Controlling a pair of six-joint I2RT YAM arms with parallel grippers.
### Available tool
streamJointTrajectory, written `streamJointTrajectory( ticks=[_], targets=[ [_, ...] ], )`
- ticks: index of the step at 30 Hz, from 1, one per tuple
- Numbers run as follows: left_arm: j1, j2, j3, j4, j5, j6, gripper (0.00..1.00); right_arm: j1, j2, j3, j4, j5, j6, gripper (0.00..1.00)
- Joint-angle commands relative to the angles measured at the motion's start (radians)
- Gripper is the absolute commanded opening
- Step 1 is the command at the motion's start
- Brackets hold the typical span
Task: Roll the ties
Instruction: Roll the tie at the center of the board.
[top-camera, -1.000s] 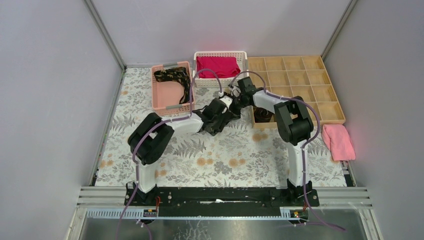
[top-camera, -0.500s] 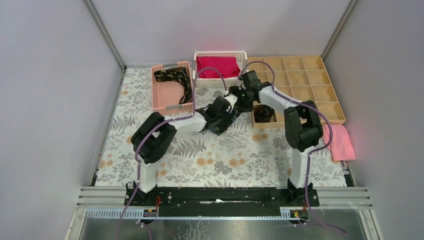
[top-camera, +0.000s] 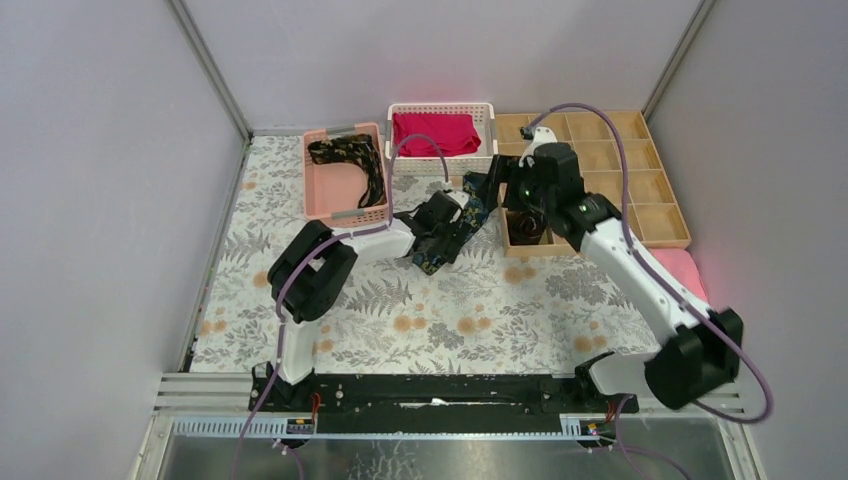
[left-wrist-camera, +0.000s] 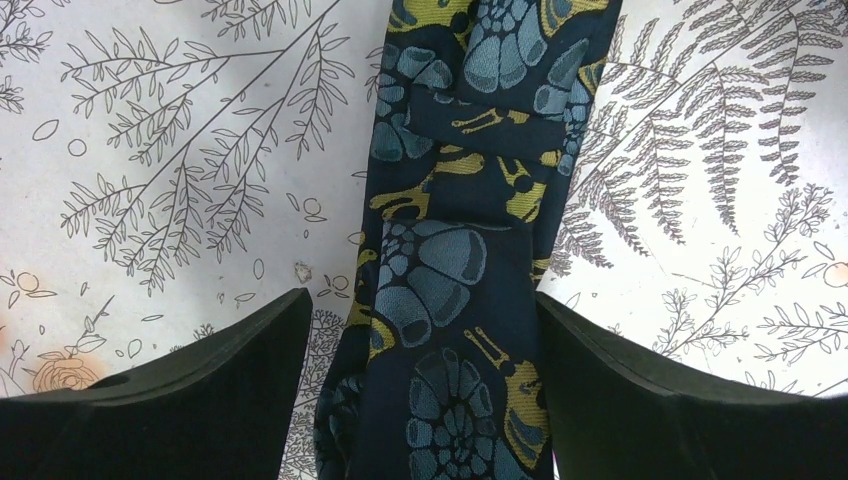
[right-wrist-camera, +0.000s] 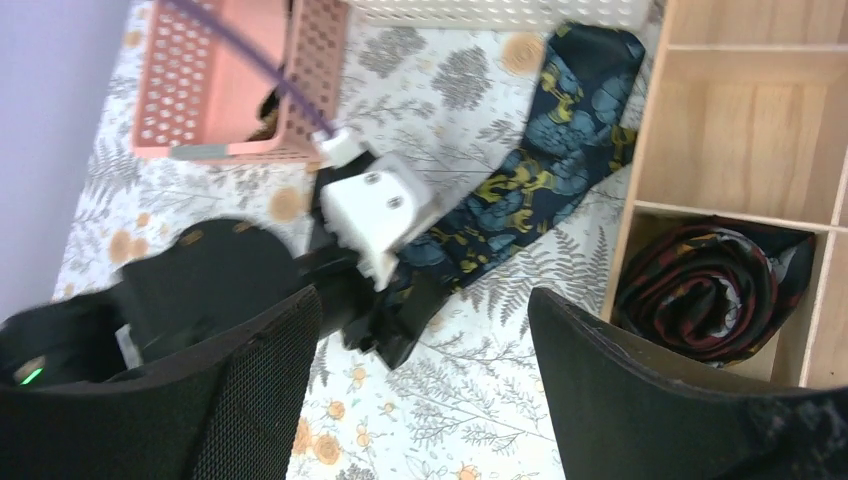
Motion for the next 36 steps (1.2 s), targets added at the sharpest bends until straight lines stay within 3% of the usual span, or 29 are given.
streamJointTrajectory(
  ticks=[1,12,16,23,28,36],
  targets=[
    [0.005,0.109,-0.050,-0.217,-0.063,0.027,0.85,0.093,-0.110,-0.086,0.003,0.120,-0.073,0.83],
    [0.014,0.178,0.071,-0.320,0.043,0.064,0.80,0.386,-0.303,-0.277,0.015,0.356,-0.167,0.81],
    [0.018,0.206,0.089,-0.358,0.088,0.080,0.82,0.576,-0.293,-0.317,0.041,0.542,-0.209,0.81],
    [0.052,0.227,0.102,-0.401,0.144,0.098,0.82,0.868,0.047,-0.240,0.019,0.874,-0.315,0.82],
    [0.055,0.213,0.094,-0.395,0.148,0.100,0.82,0.909,0.266,-0.140,0.077,0.988,-0.439,0.83],
    [0.065,0.222,0.098,-0.392,0.158,0.109,0.83,0.914,0.473,-0.010,0.184,1.091,-0.688,0.88]
  ],
)
